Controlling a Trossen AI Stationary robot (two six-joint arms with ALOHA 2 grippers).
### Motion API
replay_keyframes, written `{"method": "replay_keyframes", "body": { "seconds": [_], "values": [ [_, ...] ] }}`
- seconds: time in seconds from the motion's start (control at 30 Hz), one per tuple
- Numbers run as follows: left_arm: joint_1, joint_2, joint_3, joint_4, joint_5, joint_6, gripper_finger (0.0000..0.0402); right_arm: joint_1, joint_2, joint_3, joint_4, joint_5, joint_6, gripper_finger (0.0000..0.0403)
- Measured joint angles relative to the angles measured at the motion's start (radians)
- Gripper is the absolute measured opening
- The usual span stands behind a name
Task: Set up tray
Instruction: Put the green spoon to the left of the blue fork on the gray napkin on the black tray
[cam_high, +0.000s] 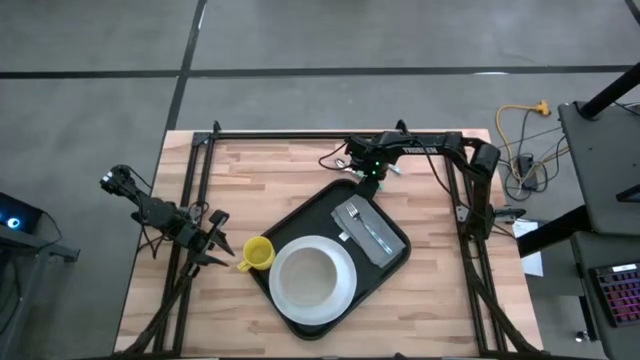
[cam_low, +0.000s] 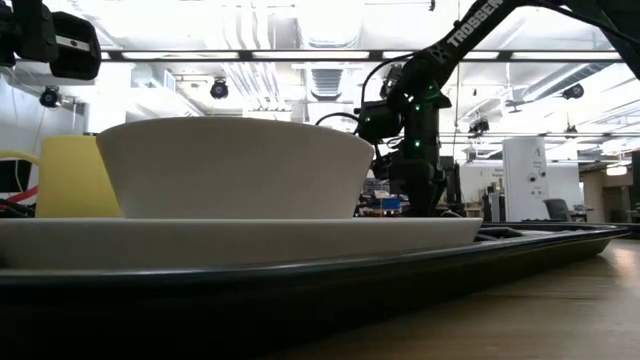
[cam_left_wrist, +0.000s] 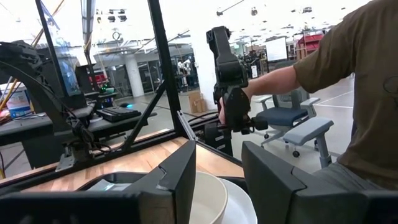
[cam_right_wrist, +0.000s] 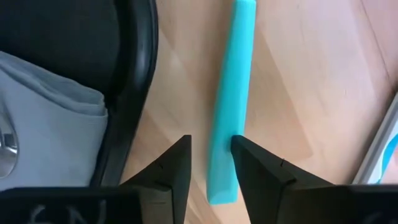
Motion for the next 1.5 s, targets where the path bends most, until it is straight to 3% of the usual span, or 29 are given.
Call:
{"method": "replay_keyframes", "body": {
  "seconds": [0.33, 0.67, 0.8, 0.9, 1.07, 1.5],
  "values": [
    [0.0, 0.0, 0.0, 0.0, 0.0, 0.0, 0.0116, 0.002, -0.013, 0.0, 0.007, 0.045, 0.016, 0.0084],
    [0.0, 0.0, 0.0, 0.0, 0.0, 0.0, 0.0116, 0.002, -0.001, 0.007, 0.018, 0.038, -0.02, 0.0155],
    [0.0, 0.0, 0.0, 0.0, 0.0, 0.0, 0.0116, 0.001, 0.008, 0.009, 0.019, 0.038, -0.022, 0.0163],
    [0.0, 0.0, 0.0, 0.0, 0.0, 0.0, 0.0116, 0.001, 0.012, 0.01, 0.018, 0.033, -0.013, 0.0141],
    [0.0, 0.0, 0.0, 0.0, 0.0, 0.0, 0.0116, 0.002, 0.007, 0.01, 0.021, 0.021, 0.047, 0.0054],
    [0.0, 0.0, 0.0, 0.0, 0.0, 0.0, 0.0116, 0.041, -0.104, 0.008, -0.042, 0.059, 0.212, 0.0051]
  ]
}}
